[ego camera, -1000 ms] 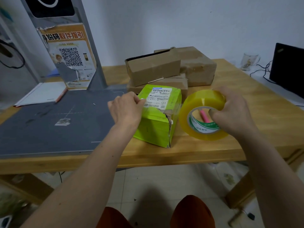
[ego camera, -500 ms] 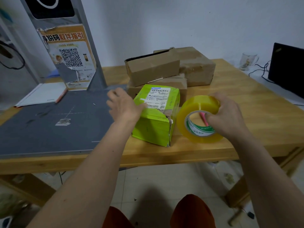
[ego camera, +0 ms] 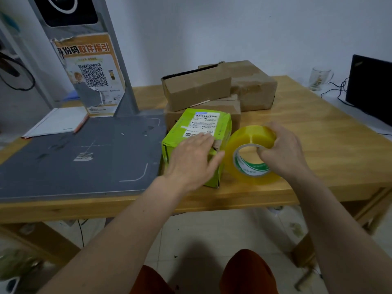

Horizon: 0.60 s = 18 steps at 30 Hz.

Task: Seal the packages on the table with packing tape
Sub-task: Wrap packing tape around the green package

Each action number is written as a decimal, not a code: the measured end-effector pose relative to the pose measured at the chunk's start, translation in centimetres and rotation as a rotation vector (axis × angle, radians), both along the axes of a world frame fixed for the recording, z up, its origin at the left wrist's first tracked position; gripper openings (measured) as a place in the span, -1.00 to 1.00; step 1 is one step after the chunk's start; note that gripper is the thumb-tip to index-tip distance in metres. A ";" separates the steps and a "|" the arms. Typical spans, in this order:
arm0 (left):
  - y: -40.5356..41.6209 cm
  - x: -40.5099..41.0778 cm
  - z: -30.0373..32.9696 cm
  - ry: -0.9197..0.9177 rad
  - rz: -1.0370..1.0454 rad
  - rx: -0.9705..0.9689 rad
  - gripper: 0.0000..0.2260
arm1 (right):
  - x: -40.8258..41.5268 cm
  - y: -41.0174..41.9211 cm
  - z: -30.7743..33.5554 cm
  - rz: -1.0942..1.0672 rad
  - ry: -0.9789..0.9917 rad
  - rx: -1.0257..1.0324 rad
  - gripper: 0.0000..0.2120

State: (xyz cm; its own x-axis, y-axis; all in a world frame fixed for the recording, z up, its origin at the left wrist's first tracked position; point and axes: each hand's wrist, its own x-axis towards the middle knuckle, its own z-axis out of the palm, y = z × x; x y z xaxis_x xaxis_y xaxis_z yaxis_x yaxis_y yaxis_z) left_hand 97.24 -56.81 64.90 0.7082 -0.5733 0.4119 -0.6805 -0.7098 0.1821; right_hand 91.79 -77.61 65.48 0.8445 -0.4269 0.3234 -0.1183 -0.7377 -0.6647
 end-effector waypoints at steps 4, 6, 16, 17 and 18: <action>-1.4 0.3 0.0 -0.006 0.189 0.270 -0.33 | 0.0 0.0 -0.1 -0.005 0.005 0.024 -0.54; -2.5 -0.1 0.0 -0.049 0.241 0.289 -0.42 | 0.0 0.0 -0.1 -0.004 0.020 0.039 -0.54; -3.0 -1.6 -1.1 0.037 0.083 -0.241 -0.27 | -0.7 -0.2 -0.1 -0.002 0.021 0.067 -0.59; -2.7 -0.9 -0.7 0.103 0.161 -0.154 -0.13 | -0.7 -0.3 -0.1 -0.004 0.019 0.072 -0.58; -2.2 -0.1 -0.3 0.141 0.256 -0.025 -0.02 | -0.7 -0.3 -0.1 -0.004 0.021 0.077 -0.57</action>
State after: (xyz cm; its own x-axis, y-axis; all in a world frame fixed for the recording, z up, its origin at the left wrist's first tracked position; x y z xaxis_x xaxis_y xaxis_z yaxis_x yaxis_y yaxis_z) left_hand 97.13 -59.05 64.64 0.8797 -0.3596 0.3113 -0.4468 -0.8490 0.2820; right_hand 91.06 -77.90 65.35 0.8488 -0.4534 0.2720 -0.1354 -0.6837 -0.7170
